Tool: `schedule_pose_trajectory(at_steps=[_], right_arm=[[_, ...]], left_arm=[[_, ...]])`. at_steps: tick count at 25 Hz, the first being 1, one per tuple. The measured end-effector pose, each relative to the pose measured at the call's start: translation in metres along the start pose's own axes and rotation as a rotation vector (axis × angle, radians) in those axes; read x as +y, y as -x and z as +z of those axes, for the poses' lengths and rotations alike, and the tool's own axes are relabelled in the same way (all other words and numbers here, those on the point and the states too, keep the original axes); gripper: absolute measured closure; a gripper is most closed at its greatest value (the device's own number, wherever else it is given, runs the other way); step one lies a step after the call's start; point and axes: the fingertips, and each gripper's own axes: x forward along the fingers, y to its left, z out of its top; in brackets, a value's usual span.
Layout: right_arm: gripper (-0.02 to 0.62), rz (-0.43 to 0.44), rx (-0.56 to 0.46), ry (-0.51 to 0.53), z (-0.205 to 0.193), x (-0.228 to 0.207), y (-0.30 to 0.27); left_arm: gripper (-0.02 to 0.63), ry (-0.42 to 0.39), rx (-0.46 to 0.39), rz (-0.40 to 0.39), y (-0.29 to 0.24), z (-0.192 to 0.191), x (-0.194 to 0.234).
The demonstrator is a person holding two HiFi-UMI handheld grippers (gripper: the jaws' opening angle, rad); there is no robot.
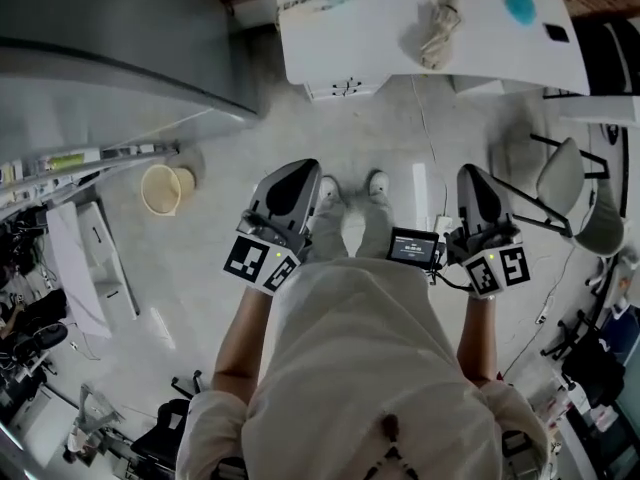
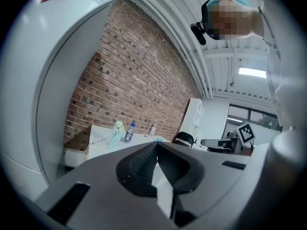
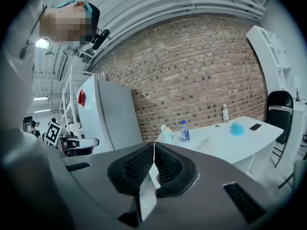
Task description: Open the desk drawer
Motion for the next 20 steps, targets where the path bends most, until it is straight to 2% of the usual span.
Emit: schedule_pose_trajectory(at_steps=[11, 17, 20], right_arm=[[0.568, 0.163, 0.157, -0.007, -0.057, -0.072, -0.081], [0.568, 0.219, 0.228, -0.013, -0.107, -0.106, -0.121], [0.568, 0.240, 0.252, 0.001, -0.136, -0.111, -0.138]], left_arm=[[0.598, 0.003, 0.024, 0.142, -0.063, -0.049, 0.033], [0.598, -0.011, 0.085, 0.147, -0.095, -0.112, 0.046], [0.598, 0.006, 0.143, 0.139, -0.106, -0.152, 0.054]])
